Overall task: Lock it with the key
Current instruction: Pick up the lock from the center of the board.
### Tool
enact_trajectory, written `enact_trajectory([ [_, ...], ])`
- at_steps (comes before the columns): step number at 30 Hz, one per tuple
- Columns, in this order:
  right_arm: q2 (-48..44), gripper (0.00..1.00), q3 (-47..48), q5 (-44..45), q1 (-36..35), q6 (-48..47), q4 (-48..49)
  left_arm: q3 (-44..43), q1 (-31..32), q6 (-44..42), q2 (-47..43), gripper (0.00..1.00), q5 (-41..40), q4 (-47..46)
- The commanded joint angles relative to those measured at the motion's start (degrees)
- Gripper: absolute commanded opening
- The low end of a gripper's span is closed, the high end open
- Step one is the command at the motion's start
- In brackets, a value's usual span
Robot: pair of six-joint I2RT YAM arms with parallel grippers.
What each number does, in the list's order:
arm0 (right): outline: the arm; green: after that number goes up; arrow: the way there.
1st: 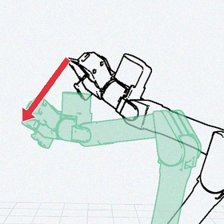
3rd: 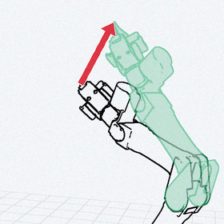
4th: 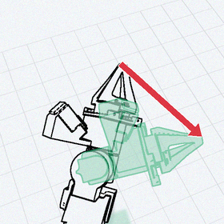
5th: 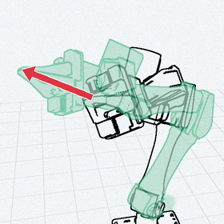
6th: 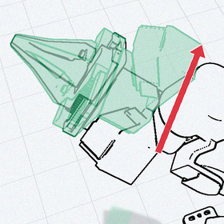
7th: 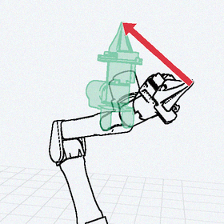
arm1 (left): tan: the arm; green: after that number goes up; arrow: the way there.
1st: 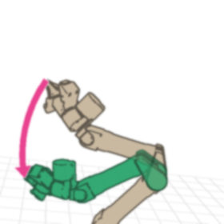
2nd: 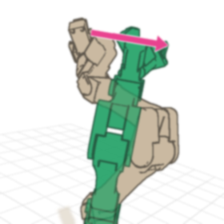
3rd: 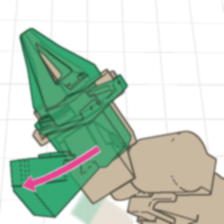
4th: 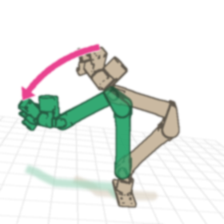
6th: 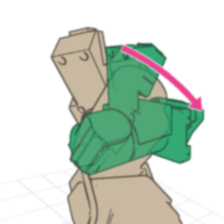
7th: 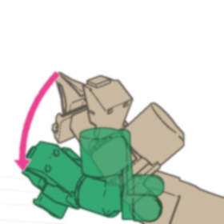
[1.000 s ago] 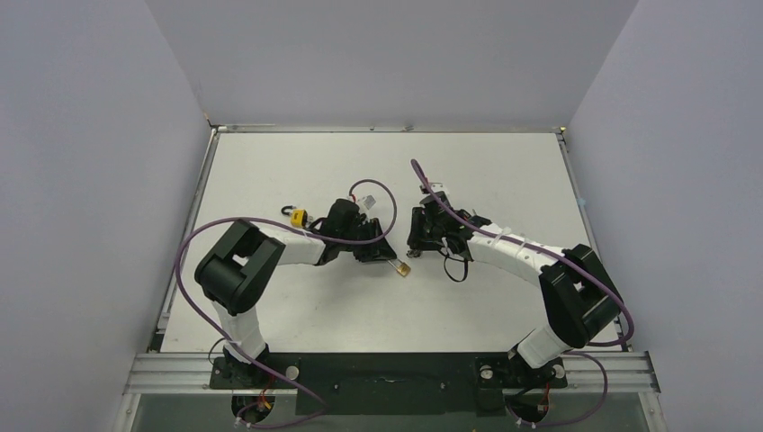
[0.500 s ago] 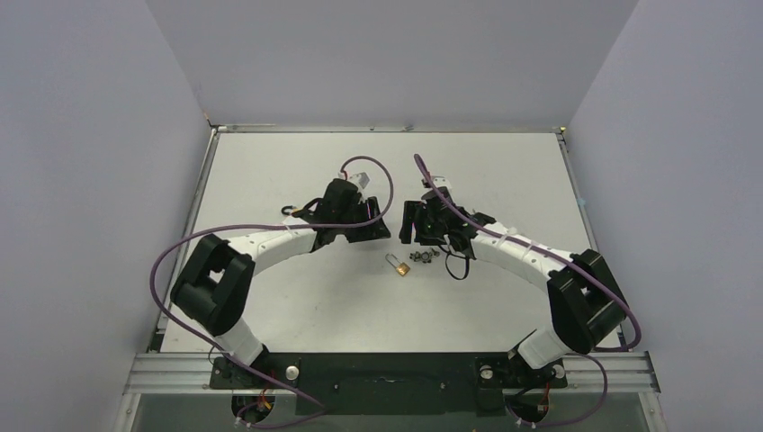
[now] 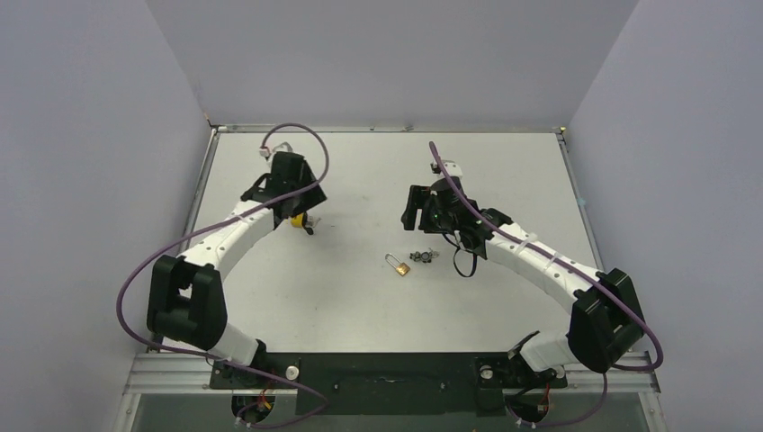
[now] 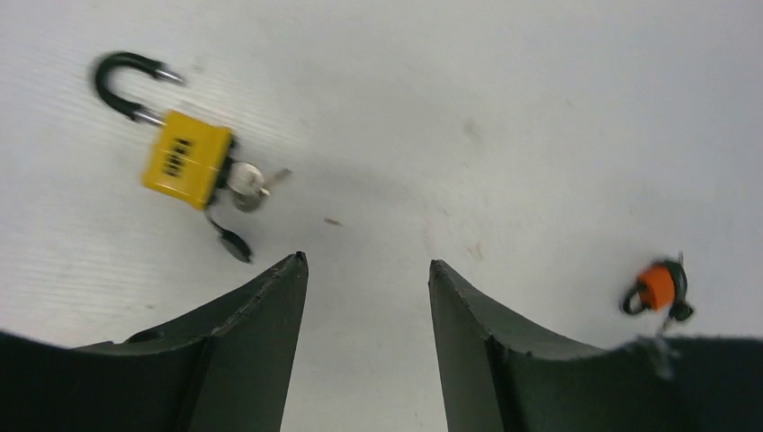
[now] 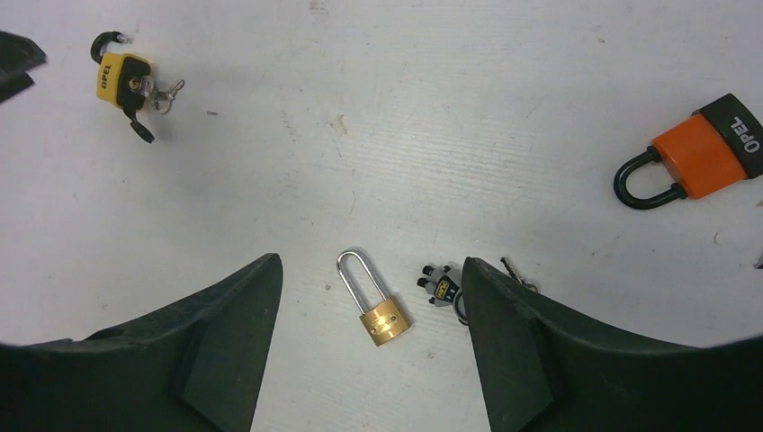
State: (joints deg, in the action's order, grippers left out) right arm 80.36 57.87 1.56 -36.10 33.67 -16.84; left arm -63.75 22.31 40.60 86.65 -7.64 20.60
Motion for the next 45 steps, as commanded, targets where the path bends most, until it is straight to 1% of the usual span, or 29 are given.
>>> enact_trajectory([
  [1, -0.53, 0.68, 2.74, 0.15, 0.01, -0.71, 0.23, -2.80, -10.09, 5.66, 1.92, 0.50, -5.42, 2.49],
  [2, -0.45, 0.68, 2.80, -0.34, 0.03, -0.71, 0.23, -3.10, -12.55, 7.42, 3.21, 0.50, -5.66, 2.62],
  [4, -0.27, 0.68, 2.75, -0.80, 0.06, -0.76, 0.37, -4.36, -15.46, 10.66, 5.73, 0.50, -6.05, 3.15],
  [7, -0.17, 0.68, 2.47, -1.03, 0.02, -0.90, 0.32, -6.30, -17.96, 16.28, 9.45, 0.51, -7.04, 4.92],
  [8, -0.15, 0.68, 2.37, -1.08, 0.01, -0.98, 0.27, -7.23, -18.76, 16.98, 11.22, 0.53, -6.93, 4.90],
  [10, -0.21, 0.68, 2.42, -1.04, 0.01, -1.12, -0.06, -9.12, -19.53, 18.17, 13.81, 0.54, -8.01, 5.20],
  [15, -0.93, 0.68, 1.69, -1.09, 0.20, -1.53, -0.62, -13.12, -21.25, 18.98, 20.51, 0.54, -6.07, 5.39],
  [19, -1.10, 0.67, 1.01, -1.09, 0.69, -1.66, -0.74, -11.45, -21.38, 21.75, 22.90, 0.51, -4.14, 3.89],
  [22, -0.44, 0.66, 1.15, -1.05, 1.00, -1.63, -0.81, -9.72, -21.12, 23.55, 22.91, 0.46, -3.54, 2.86],
  [26, 0.25, 0.66, 1.49, -2.60, 1.11, -1.67, -0.68, -7.74, -20.76, 25.04, 22.62, 0.43, -3.99, 2.66],
  [29, 0.84, 0.64, 1.71, -2.92, 1.05, -1.49, -0.46, -6.91, -20.52, 25.48, 22.62, 0.37, -4.84, 2.60],
  [34, 1.60, 0.64, 1.71, -3.56, 1.17, -1.22, 0.00, -7.03, -19.57, 26.12, 23.35, 0.35, -6.19, 3.37],
  [38, 2.04, 0.63, 2.01, -3.87, 1.18, -0.92, 0.35, -8.48, -18.46, 26.79, 25.03, 0.34, -6.70, 5.14],
  [40, 2.16, 0.63, 2.13, -4.07, 1.18, -0.75, 0.51, -10.27, -17.50, 26.88, 26.02, 0.33, -7.85, 7.63],
  [44, 2.24, 0.63, 2.03, -4.38, 1.21, -0.24, 1.22, -12.90, -15.36, 27.59, 27.94, 0.33, -11.85, 12.36],
  [45, 2.21, 0.63, 2.05, -4.55, 1.21, -0.05, 1.40, -13.21, -15.23, 28.15, 28.57, 0.31, -12.66, 13.06],
])
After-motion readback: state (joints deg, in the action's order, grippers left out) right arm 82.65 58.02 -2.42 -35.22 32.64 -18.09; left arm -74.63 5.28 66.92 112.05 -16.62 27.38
